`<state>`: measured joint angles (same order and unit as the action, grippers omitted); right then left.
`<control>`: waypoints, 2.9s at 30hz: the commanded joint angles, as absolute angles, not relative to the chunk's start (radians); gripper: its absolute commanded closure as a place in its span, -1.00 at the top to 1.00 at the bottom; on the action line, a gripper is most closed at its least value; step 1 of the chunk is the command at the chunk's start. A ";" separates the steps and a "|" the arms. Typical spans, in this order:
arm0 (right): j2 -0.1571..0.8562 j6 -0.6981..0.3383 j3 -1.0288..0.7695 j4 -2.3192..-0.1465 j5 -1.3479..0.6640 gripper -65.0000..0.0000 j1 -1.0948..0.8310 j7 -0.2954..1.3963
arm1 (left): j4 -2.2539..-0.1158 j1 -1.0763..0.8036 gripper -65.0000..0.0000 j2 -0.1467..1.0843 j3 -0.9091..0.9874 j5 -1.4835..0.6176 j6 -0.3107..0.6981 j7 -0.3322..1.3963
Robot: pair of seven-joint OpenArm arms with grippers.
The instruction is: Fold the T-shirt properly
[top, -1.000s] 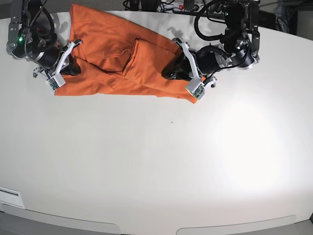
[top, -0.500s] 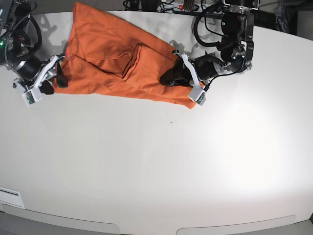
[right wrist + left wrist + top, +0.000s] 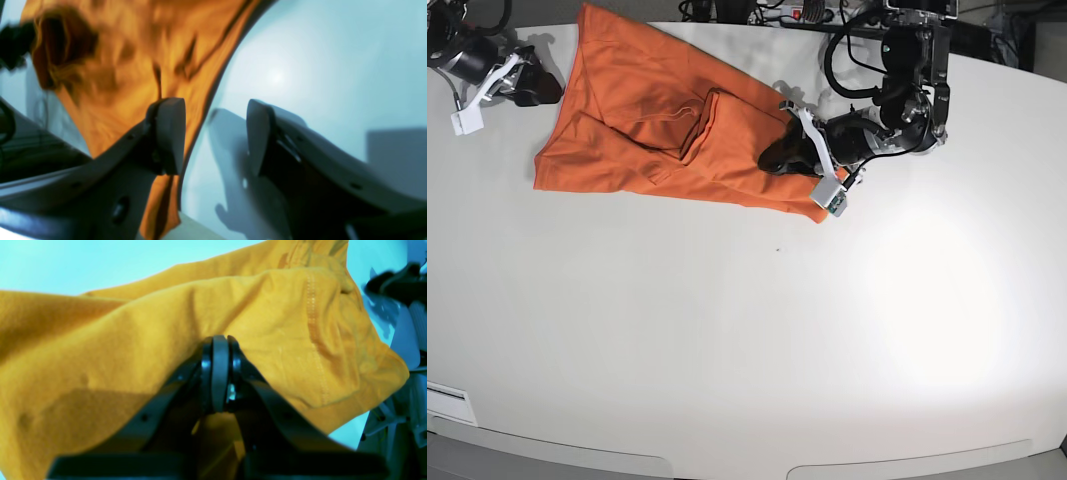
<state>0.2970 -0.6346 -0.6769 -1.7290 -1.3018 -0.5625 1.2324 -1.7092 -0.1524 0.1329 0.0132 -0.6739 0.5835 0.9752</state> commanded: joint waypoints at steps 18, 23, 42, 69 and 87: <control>0.244 -0.698 -0.397 -1.698 -1.353 -0.02 -0.525 1.231 | -1.728 -0.155 -1.00 0.138 0.015 -0.757 0.565 1.048; 0.244 -0.698 -0.464 -1.698 -1.349 -0.02 -0.481 1.219 | -1.728 -0.155 -1.00 0.138 0.015 -0.776 0.565 1.049; 0.153 -0.698 -0.511 -1.698 -1.271 -0.82 -0.451 1.162 | -1.728 -0.155 -1.00 0.136 0.015 -0.853 0.602 1.050; 0.489 -0.619 -0.513 -1.759 -1.069 -1.00 -0.416 1.148 | -1.883 -0.138 -0.39 0.176 0.349 -1.343 0.698 1.345; 0.505 -0.527 -0.513 -2.356 -0.962 -1.00 -0.522 1.059 | -1.883 -0.174 -0.39 0.235 0.393 -1.283 0.698 1.336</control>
